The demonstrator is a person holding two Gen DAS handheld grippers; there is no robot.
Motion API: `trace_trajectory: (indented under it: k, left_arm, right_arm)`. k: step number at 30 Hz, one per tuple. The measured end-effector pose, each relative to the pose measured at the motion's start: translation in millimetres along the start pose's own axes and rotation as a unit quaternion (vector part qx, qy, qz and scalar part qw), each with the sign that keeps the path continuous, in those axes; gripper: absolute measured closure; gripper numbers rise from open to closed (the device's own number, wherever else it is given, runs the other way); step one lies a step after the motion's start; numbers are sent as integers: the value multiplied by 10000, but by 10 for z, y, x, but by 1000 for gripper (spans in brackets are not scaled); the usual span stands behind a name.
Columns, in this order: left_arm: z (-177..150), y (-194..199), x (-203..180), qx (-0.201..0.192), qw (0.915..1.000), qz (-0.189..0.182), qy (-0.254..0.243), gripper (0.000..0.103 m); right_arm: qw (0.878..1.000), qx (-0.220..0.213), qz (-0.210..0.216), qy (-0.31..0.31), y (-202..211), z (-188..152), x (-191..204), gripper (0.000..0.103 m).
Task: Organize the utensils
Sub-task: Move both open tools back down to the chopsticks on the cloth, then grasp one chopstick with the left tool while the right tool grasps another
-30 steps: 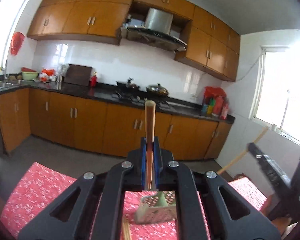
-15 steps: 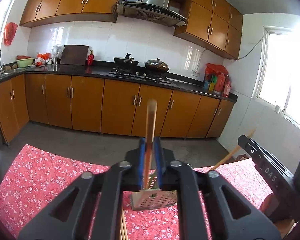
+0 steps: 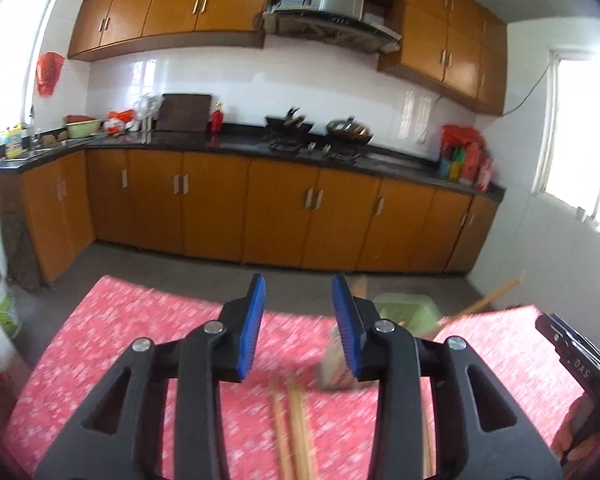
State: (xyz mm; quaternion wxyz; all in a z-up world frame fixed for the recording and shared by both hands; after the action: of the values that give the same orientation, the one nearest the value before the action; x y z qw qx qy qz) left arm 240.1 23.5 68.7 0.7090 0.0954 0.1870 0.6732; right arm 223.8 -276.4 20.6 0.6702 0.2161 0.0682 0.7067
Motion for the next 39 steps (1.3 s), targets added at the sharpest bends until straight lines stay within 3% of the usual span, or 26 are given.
trace_trajectory:
  k: [1, 6, 10, 13, 16, 20, 25, 33, 39]
  left_arm:
    - [-114, -3, 57, 110, 9999, 84, -42, 67]
    - [-839, -114, 308, 891, 9958, 199, -67, 67]
    - [-1342, -206, 392, 1465, 9891, 79, 120, 68]
    - [-1582, -207, 435, 1673, 9858, -7, 135, 68]
    - [-1752, -201, 419, 1789, 9837, -63, 140, 68]
    - [-1885, -210, 390, 1969, 9800, -188, 210, 68]
    - [-2006, -235, 300, 2148, 9757, -375, 203, 73]
    - [-2145, -277, 100, 2382, 9695, -570, -64, 80]
    - [-2237, -339, 22, 2485, 9671, -395, -362, 87]
  right_arm:
    - [9995, 307, -20, 20, -74, -209, -38, 63]
    - [9879, 1544, 130, 22, -353, -1097, -26, 83]
    - [9799, 1974, 289, -44, -410, -1524, 87, 84]
    - [9760, 2155, 295, 49, -457, -1691, 162, 84]
    - [9728, 2302, 200, 136, -508, -1806, 142, 85]
    - [9745, 2240, 47, 159, -544, -1807, 41, 95]
    - [9754, 2177, -313, -126, -638, -1698, -233, 95]
    - [9764, 2128, -363, 27, -653, -1722, -261, 95]
    - [9766, 2120, -348, 66, -614, -1727, -234, 95]
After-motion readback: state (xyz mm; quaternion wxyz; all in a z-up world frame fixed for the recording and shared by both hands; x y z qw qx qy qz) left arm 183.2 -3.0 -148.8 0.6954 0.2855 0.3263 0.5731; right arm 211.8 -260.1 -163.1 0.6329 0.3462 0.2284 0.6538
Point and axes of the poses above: each gripper's, at about its wrist camera, not at the fingertips, and y roughly against the way its jaws point, x to its left, z to its top, the point moved 6 cm from there along -y, roughly the way its jaws point, and after that the axes turned 1 degree about -x, right-handed, at the moved point
